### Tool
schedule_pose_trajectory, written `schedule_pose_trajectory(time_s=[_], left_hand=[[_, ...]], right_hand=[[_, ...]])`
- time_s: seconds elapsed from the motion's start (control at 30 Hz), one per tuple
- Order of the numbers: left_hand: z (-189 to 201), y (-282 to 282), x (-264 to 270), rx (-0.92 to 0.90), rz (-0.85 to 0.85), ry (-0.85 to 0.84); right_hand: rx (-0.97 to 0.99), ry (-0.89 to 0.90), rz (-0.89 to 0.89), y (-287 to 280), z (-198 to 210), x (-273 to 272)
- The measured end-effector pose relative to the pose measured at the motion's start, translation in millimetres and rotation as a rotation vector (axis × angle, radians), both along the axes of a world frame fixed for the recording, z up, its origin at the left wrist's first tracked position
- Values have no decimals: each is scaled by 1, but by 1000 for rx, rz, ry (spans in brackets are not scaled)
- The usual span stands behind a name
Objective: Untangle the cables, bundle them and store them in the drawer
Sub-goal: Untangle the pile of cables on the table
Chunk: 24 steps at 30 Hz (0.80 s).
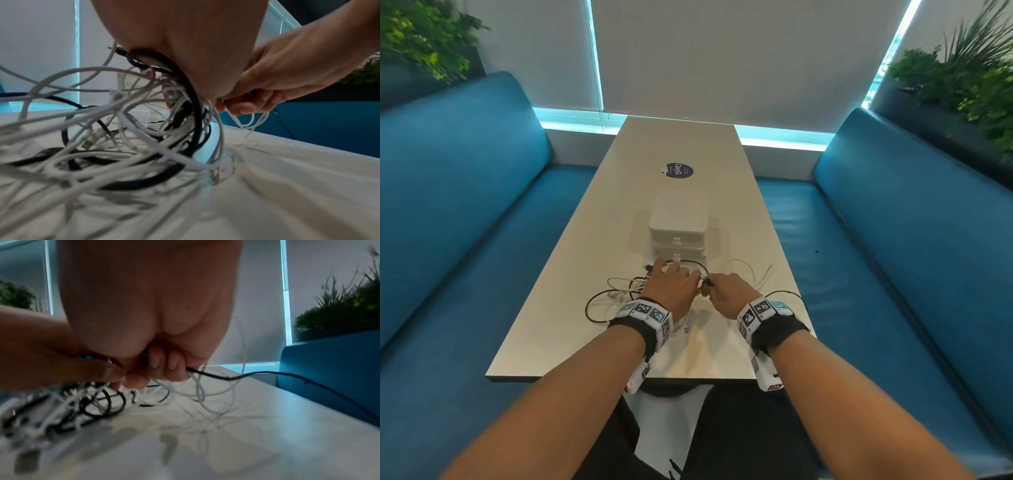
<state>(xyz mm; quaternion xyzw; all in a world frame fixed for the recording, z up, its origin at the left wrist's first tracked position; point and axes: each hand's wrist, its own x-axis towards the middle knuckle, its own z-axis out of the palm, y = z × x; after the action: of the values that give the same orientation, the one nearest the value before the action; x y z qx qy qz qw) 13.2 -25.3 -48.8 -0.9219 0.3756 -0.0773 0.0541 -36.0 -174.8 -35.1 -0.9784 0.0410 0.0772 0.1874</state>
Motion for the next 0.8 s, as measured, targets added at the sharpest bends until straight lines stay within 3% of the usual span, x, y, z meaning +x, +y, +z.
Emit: schedule_pose_trajectory(time_s=[0.1,0.33,0.63,0.8], left_hand=[[1,8,1,-83,-3,40],[-1,4,-4,-68,19,64],[-8,-6,-3,29,-38,-45],[-9,1,-1,-81,-50,-9]], right_hand=[[-22,20,-39,-10,-4,-2],[-58,53,-132,-23,0,-11],[-47,-85,22,4,1,-6],[-74,-110,-26,-3,-1,-9]])
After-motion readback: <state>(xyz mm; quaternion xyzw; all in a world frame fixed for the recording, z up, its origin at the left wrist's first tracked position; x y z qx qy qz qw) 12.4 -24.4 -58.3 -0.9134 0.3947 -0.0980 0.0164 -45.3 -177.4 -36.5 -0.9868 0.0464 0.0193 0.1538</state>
